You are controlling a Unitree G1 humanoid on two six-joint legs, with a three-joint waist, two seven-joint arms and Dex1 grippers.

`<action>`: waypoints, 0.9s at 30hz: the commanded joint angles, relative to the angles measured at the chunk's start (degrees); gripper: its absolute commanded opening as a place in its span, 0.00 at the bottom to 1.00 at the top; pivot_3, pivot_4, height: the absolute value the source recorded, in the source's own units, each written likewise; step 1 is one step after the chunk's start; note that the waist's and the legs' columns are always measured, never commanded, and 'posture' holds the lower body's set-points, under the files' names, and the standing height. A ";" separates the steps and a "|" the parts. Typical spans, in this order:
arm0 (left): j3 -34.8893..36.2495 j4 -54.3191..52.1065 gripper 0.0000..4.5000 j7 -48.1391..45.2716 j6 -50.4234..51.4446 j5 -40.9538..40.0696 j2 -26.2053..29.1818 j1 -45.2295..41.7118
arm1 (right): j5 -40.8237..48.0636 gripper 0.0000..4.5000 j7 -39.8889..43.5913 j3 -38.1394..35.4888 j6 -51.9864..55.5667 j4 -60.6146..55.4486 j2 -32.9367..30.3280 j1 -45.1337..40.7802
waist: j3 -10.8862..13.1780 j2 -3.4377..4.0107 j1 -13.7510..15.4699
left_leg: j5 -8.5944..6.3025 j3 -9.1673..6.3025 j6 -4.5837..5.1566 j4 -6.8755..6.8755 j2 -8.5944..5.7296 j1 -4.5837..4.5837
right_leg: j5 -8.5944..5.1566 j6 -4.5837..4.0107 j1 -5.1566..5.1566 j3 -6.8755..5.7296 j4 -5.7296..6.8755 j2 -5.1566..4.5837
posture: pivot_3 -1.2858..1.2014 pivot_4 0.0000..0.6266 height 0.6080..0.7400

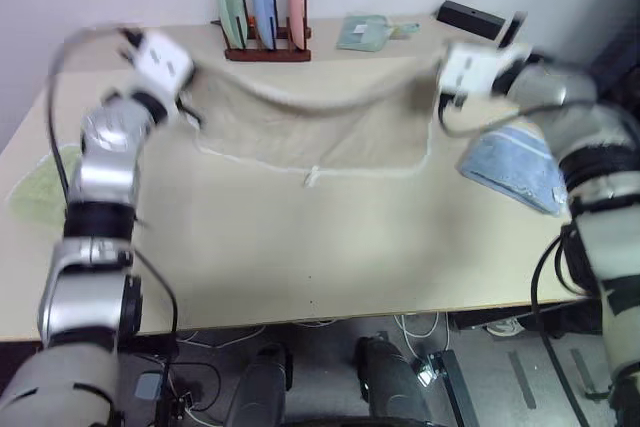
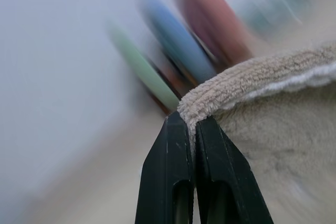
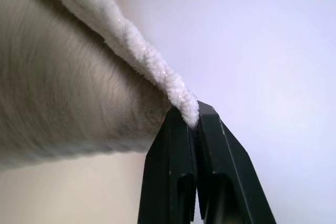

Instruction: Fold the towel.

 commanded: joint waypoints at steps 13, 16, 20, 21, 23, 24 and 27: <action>8.03 -21.08 0.00 -23.19 4.74 -13.08 13.21 30.12 | 29.72 0.01 36.34 -11.67 21.76 -52.52 -8.40 38.38 | -0.01 0.12 -0.77 | -0.13 0.06 0.23 0.20 -0.01 -0.21 | -0.08 0.13 -0.09 0.00 0.29 -0.09 | 0.52 0.24 1.00; 10.10 -34.10 0.00 -29.92 12.09 -18.35 16.34 43.24 | 35.26 0.01 42.17 -14.82 31.62 -64.82 -13.54 51.51 | -0.01 0.12 -0.13 | -0.15 0.06 0.27 0.23 -0.01 -0.20 | -0.09 0.12 -0.09 0.02 0.24 -0.10 | 0.52 0.24 1.00; 12.75 -46.11 0.00 -36.11 21.28 -24.05 20.21 55.64 | 40.88 0.01 47.31 -20.25 40.76 -74.51 -19.53 62.40 | -0.01 0.13 0.41 | -0.17 0.12 0.30 0.25 0.01 0.00 | -0.09 0.05 0.06 0.07 0.24 -0.09 | 0.52 0.24 1.00; 13.75 -48.71 0.00 -38.06 23.49 -25.23 21.54 59.13 | 42.66 0.01 48.69 -22.08 43.20 -76.57 -20.86 64.91 | -0.01 0.12 0.42 | -0.17 0.14 0.30 0.25 0.03 0.03 | -0.07 0.02 0.09 0.06 0.23 -0.08 | 0.52 0.24 1.00; 15.81 -52.99 0.00 -41.52 26.79 -26.86 23.85 65.34 | 45.41 0.01 51.53 -25.56 46.85 -79.85 -23.16 69.73 | -0.02 0.09 0.44 | -0.17 0.15 0.30 0.28 0.09 0.10 | -0.09 -0.04 0.17 0.06 0.22 -0.04 | 0.52 0.24 1.00; 16.54 -54.37 0.00 -42.53 27.93 -27.29 24.70 67.51 | 46.13 0.01 52.33 -26.90 47.80 -80.89 -23.78 71.45 | -0.03 0.10 0.45 | -0.17 0.17 0.30 0.26 0.12 0.14 | -0.18 -0.21 0.20 0.05 0.20 -0.02 | 0.52 0.24 1.00; 17.31 -55.39 0.00 -42.68 29.53 -27.78 25.23 68.82 | 46.21 0.01 52.07 -28.18 48.33 -81.52 -23.71 72.48 | -0.03 0.10 0.53 | -0.17 0.23 0.31 0.25 0.13 0.28 | -0.22 -0.27 0.32 0.06 0.20 -0.02 | 0.52 0.24 1.00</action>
